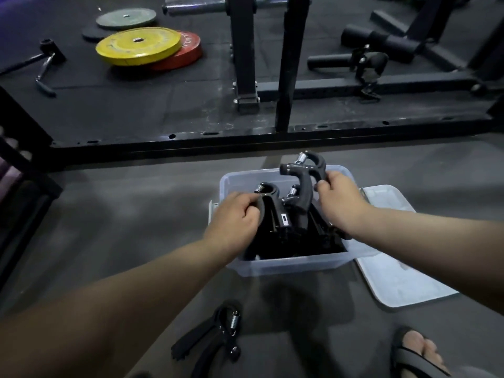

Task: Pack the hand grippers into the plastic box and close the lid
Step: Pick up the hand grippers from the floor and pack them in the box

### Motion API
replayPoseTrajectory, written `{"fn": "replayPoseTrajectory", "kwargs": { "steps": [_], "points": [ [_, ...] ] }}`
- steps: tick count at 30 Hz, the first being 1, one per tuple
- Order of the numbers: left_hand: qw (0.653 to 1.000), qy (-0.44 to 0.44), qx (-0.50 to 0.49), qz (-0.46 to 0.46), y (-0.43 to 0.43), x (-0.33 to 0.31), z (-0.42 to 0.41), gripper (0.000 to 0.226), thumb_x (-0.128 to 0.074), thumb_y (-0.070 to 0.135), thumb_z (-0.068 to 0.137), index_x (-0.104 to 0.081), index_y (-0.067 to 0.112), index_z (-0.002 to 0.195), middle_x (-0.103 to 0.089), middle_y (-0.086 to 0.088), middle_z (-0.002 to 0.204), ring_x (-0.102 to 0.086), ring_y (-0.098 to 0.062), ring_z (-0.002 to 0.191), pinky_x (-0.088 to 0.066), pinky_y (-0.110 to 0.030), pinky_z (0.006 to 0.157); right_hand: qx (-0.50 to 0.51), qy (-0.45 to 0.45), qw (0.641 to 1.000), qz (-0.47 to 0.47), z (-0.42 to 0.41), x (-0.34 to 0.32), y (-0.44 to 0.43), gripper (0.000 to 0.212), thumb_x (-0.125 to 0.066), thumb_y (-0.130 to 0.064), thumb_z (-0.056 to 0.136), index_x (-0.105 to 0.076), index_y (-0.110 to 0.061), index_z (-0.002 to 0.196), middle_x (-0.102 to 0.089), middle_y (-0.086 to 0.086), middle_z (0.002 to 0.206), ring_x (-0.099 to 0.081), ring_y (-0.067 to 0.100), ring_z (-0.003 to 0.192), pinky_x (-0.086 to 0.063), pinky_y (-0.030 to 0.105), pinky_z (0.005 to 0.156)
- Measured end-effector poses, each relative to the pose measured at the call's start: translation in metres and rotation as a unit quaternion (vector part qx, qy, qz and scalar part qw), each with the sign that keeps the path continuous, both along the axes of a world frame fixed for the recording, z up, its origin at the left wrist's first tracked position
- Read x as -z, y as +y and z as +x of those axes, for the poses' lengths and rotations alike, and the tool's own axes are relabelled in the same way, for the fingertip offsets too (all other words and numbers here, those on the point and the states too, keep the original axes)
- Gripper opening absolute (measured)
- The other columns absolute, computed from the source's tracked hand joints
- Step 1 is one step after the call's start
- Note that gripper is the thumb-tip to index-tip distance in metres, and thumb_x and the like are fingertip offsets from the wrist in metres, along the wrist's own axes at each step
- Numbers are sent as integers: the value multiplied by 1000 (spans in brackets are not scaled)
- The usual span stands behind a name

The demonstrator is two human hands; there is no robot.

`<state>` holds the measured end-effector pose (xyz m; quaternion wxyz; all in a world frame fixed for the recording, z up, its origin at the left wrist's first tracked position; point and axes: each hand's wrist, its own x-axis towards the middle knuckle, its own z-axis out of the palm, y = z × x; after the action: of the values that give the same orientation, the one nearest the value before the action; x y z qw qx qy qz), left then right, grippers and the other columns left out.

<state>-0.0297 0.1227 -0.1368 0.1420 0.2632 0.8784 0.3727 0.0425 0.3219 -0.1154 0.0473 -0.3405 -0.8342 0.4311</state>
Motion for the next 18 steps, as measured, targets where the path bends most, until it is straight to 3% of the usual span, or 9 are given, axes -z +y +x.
{"fn": "replayPoseTrajectory", "kwargs": {
  "steps": [2,5,8,11,13,18],
  "points": [
    [996,66,-5,-66,-7,10,-7,43,-42,20,91,-59,21,131,-51,4,140,-42,-15,131,-25,-28,111,-20,-37,997,68,3,-2,13,21,-36,-18,97,-57,-16,102,-62,9,86,-58,29,81,-44,32,71],
    [984,109,27,-138,-17,25,-19,50,-39,25,96,-44,17,144,-33,0,156,-22,-17,145,-9,-31,120,-49,-93,988,110,6,5,27,20,-36,-16,96,-55,-10,98,-64,13,90,-59,33,83,-49,37,77],
    [979,119,59,-155,-27,38,-22,66,-23,40,88,-37,16,148,-29,-3,157,-16,-20,148,-9,-38,121,-65,-139,981,121,6,13,33,21,-35,-16,93,-55,-10,97,-65,14,93,-59,35,89,-50,43,85],
    [968,176,85,-156,-33,50,-17,74,-15,45,86,-35,10,148,-28,-6,157,-13,-25,149,-11,-43,121,-85,-158,977,115,5,15,33,23,-36,-11,94,-57,-5,95,-65,17,89,-60,35,87,-52,39,79],
    [964,188,92,-161,-35,52,-15,74,-14,45,88,-33,8,149,-25,-7,158,-10,-25,149,-5,-38,121,-94,-167,975,116,2,16,30,22,-36,-12,95,-57,-5,93,-64,16,87,-60,35,84,-51,37,76],
    [965,183,94,-165,-34,50,-14,80,-6,50,84,-21,13,154,-10,1,162,6,-17,149,18,-20,111,-132,-185,960,163,-10,22,23,20,-35,-21,99,-51,-9,99,-63,17,104,-57,33,91,-43,36,80]
  ]
}}
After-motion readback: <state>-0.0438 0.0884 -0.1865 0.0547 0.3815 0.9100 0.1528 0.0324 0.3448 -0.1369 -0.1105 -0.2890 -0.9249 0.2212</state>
